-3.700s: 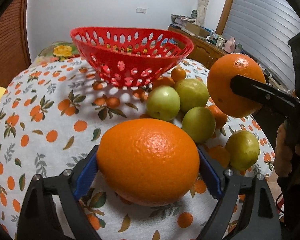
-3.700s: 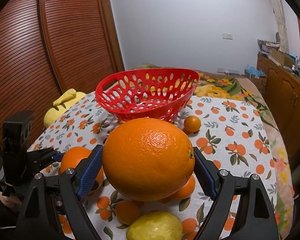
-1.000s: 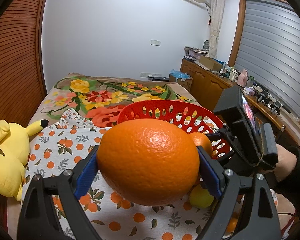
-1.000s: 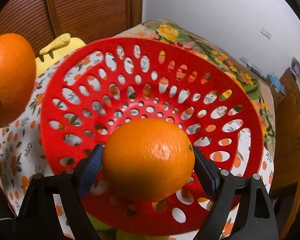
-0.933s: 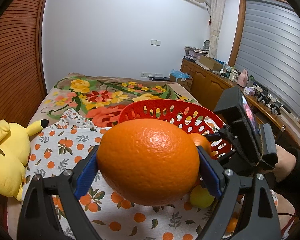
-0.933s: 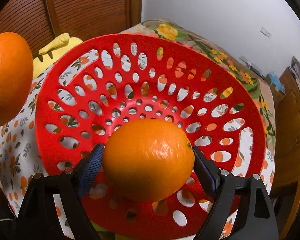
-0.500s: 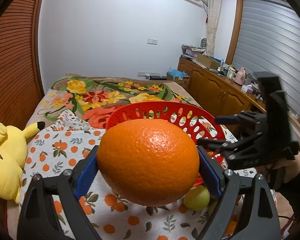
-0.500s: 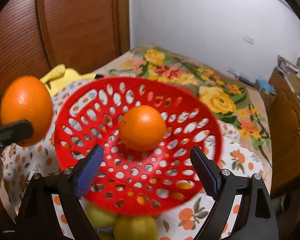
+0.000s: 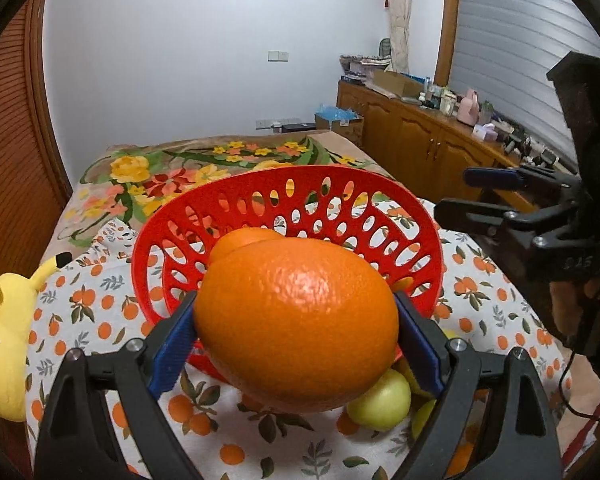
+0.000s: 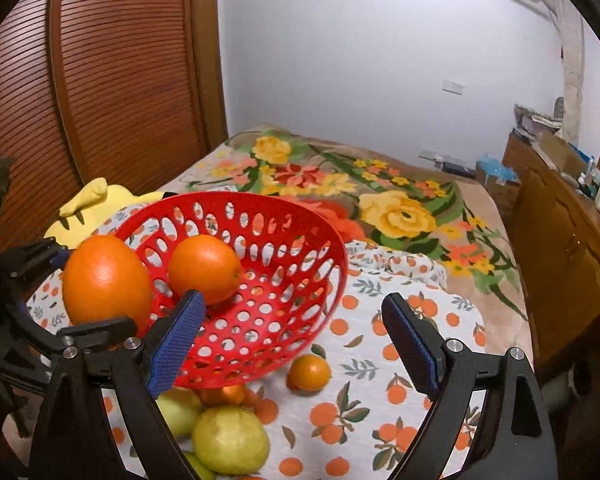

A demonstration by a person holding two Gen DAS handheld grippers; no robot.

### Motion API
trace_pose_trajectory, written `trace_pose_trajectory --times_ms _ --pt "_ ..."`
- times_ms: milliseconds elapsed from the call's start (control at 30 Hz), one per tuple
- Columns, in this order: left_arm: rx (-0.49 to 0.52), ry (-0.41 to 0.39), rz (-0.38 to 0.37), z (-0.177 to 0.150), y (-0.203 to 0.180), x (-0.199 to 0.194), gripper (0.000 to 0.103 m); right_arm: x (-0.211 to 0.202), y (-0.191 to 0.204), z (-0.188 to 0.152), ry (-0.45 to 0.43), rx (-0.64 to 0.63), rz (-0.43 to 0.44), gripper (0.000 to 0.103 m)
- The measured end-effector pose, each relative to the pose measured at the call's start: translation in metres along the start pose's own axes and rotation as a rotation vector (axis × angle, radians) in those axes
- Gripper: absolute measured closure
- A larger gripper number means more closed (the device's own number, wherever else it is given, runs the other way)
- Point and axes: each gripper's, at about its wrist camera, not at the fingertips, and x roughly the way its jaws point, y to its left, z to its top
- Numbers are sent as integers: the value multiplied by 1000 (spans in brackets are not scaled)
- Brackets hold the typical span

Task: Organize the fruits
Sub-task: 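Lower the large orange into the red basket and open the left tool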

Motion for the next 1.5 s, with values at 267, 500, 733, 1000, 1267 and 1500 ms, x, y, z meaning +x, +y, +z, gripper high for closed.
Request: trace_pose_trajectory --times_ms 267,500,733,1000,1267,1500 --pt "7 39 17 3 -4 16 12 0 -6 -6 -3 8 4 11" --pt "-14 61 18 0 -2 29 12 0 -8 -13 0 10 -1 11" --pt "-12 78 41 -1 -3 37 12 -7 -13 -15 -10 31 3 11" --pt "3 94 66 -1 -7 47 12 -18 -14 -20 -19 36 -17 11" --pt "-27 -10 13 9 -5 21 11 -27 -19 -32 -28 71 -27 11" --pt "-39 -98 -3 -2 -7 -17 11 -55 -11 -50 -83 100 -20 11"
